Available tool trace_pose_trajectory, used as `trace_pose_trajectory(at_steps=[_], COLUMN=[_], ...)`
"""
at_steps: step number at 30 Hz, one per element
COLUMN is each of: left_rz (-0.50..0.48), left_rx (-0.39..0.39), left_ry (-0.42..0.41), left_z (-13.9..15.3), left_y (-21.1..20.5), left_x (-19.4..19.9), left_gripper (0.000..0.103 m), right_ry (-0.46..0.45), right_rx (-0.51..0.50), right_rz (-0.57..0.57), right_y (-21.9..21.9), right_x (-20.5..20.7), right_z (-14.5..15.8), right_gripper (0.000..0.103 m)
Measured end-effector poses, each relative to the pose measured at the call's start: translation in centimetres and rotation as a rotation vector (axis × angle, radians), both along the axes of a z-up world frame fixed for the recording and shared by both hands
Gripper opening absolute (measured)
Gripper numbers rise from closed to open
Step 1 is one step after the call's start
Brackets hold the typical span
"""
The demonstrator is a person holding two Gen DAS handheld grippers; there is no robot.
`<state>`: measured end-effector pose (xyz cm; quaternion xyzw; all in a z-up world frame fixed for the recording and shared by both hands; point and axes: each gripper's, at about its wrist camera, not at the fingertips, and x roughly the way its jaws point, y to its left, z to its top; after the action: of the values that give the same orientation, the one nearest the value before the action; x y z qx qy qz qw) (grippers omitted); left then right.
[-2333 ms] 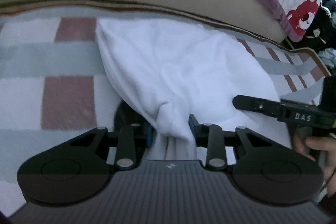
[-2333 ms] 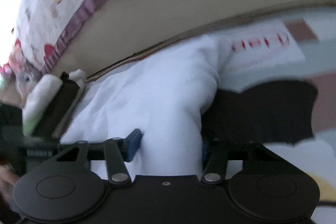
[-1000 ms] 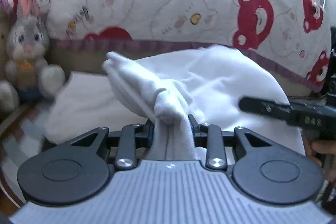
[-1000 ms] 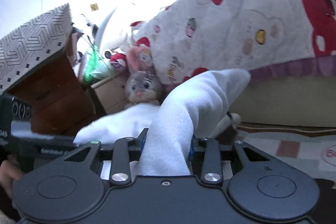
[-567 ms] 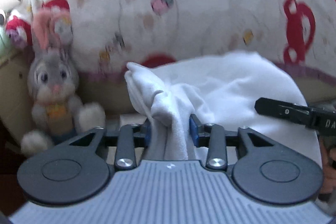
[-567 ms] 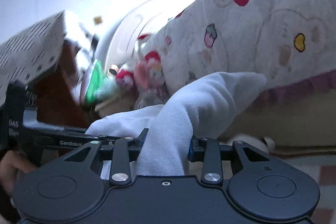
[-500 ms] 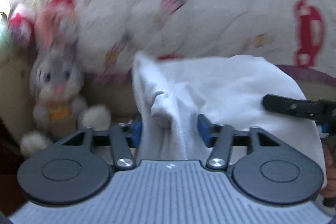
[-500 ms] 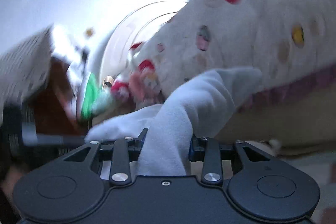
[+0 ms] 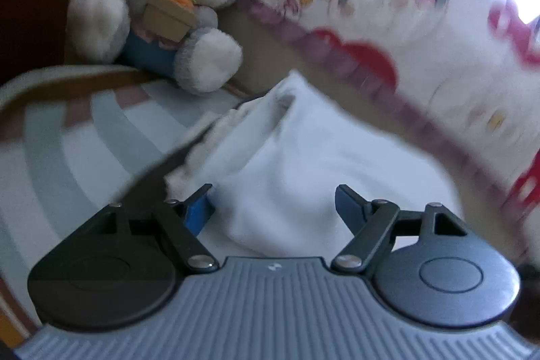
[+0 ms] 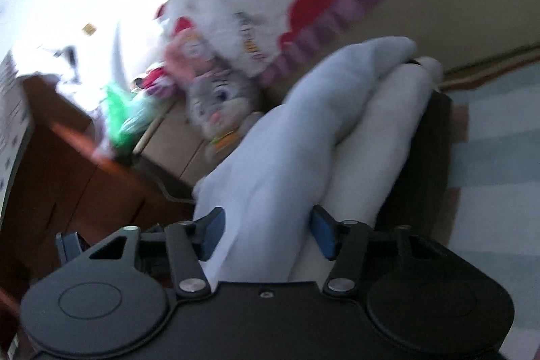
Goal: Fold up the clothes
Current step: 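Lower the folded shirt onto the dark garment stack with both tools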
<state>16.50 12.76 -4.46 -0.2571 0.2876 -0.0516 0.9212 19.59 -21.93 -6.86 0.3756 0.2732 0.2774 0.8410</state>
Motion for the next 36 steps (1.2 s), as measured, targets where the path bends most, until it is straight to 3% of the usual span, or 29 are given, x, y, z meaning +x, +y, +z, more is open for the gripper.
trace_pose_trajectory(at_steps=[1,5,6,7,8,9,11,12,14,17,19,21,23,26,29,31,32,33,36], left_rz=[0.012,0.028,0.033,0.04,0.048,0.057,0.072,0.076,0.046,-0.04,-0.037,-0.002,0.034,0.087,0.117,0.097,0.086,0.052,-0.1], left_rx=[-0.061,-0.068,-0.048,-0.027,-0.005,0.03,0.108,0.132,0.143,0.16,0.236,0.259,0.282,0.314,0.268,0.288,0.299,0.311,0.298], left_ry=[-0.026,0.018,0.033,0.042,0.05,0.058,0.046,0.014,-0.087,-0.179,-0.113,-0.026,0.061,0.191,0.217,0.173,0.15,0.097,-0.046], left_z=[-0.6,-1.2,-0.8,-0.3,0.3,1.3,3.8,5.2,7.6,9.2,8.2,5.9,3.5,-0.1,0.0,1.5,2.2,3.0,5.4], left_y=[0.2,-0.2,-0.5,-0.7,-0.9,-1.2,-1.7,-2.0,-2.4,-3.6,-5.0,-4.7,-4.4,-4.0,-2.5,-3.1,-3.4,-4.2,-7.0], left_x=[-0.6,0.5,0.8,1.0,1.2,1.0,0.5,0.0,-1.1,-1.6,-0.4,0.5,1.3,2.7,2.4,1.5,1.0,0.4,-1.4], left_gripper=[0.077,0.075,0.075,0.075,0.074,0.074,0.074,0.074,0.075,0.076,0.074,0.073,0.068,0.07,0.07,0.067,0.066,0.066,0.07], right_ry=[-0.017,-0.007,0.024,0.08,0.144,0.209,0.28,0.286,0.286,0.38,0.422,0.413,0.364,0.263,0.178,0.122,0.093,0.085,0.09], right_rx=[-0.004,0.038,0.053,0.072,0.093,0.113,0.379,0.42,0.428,0.421,0.459,0.454,0.36,0.19,0.151,0.125,0.111,0.11,0.109], right_rz=[0.013,0.014,0.017,0.024,0.031,0.038,0.091,0.111,0.142,0.154,0.145,0.146,0.148,0.176,0.173,0.171,0.17,0.134,0.012], right_y=[0.3,0.9,1.0,1.0,0.9,0.8,-0.1,-0.2,-0.4,0.2,0.5,0.7,0.9,0.2,-2.2,-3.8,-4.6,-5.7,-8.9], right_x=[-0.3,1.1,1.9,2.5,3.0,3.5,3.4,3.0,2.2,1.5,0.4,-0.7,-1.1,-1.3,-1.4,-1.5,-1.5,-0.9,1.6], right_z=[0.0,-0.5,-0.5,-0.3,-0.1,0.1,-0.2,-0.2,0.1,-2.8,-5.1,-5.7,-4.8,-2.2,-0.2,1.1,1.7,2.0,2.3], right_gripper=[0.069,0.07,0.059,0.025,0.02,0.019,0.018,0.017,0.016,0.015,0.013,0.013,0.013,0.015,0.019,0.026,0.044,0.052,0.052])
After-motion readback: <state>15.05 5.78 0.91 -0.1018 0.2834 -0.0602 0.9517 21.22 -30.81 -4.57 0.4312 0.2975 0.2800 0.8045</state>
